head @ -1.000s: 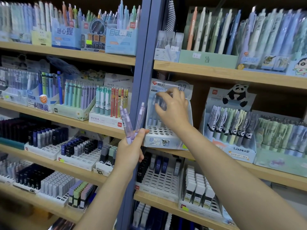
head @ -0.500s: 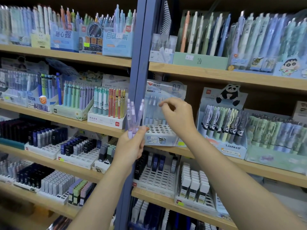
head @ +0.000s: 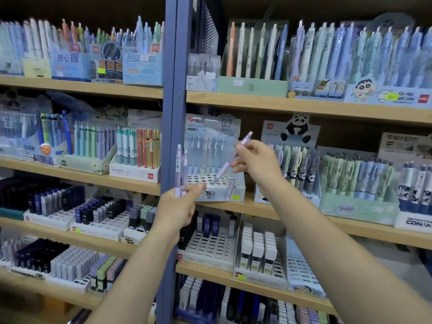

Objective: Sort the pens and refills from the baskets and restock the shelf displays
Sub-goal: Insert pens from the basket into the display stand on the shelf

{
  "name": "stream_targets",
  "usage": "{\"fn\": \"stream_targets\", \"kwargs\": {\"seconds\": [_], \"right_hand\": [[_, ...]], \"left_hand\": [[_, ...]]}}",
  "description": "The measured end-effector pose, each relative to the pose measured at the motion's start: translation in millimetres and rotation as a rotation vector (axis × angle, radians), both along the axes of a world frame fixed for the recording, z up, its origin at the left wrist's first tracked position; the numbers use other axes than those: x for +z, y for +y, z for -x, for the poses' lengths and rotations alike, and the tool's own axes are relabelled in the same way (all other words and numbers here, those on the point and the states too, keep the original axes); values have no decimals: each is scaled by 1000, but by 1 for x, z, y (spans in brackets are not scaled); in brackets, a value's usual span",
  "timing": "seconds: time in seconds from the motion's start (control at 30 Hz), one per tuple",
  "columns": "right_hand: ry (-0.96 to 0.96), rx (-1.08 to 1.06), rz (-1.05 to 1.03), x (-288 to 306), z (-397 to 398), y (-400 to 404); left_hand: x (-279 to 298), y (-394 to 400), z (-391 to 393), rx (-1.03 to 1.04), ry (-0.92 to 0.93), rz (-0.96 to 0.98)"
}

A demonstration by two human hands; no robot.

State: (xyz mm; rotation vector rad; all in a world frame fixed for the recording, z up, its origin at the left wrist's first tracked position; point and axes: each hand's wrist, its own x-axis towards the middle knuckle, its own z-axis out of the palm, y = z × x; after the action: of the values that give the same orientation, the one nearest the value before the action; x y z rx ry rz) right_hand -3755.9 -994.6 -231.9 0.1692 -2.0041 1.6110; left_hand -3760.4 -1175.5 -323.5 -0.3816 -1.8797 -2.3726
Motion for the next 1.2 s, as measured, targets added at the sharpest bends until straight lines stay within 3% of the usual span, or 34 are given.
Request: {"fn": "stream_targets", "kwargs": {"seconds": [0.47, 0.9, 1.2], "right_hand": [[116, -274, -396, 8, 42, 13], [72, -286, -431, 1, 52, 14], [85, -458, -630, 7, 56, 6]], "left_hand": [[2, 18, 5, -8, 101, 97], [-13, 13, 11, 10, 123, 63], [-14, 15, 11, 30, 122, 64]]}}
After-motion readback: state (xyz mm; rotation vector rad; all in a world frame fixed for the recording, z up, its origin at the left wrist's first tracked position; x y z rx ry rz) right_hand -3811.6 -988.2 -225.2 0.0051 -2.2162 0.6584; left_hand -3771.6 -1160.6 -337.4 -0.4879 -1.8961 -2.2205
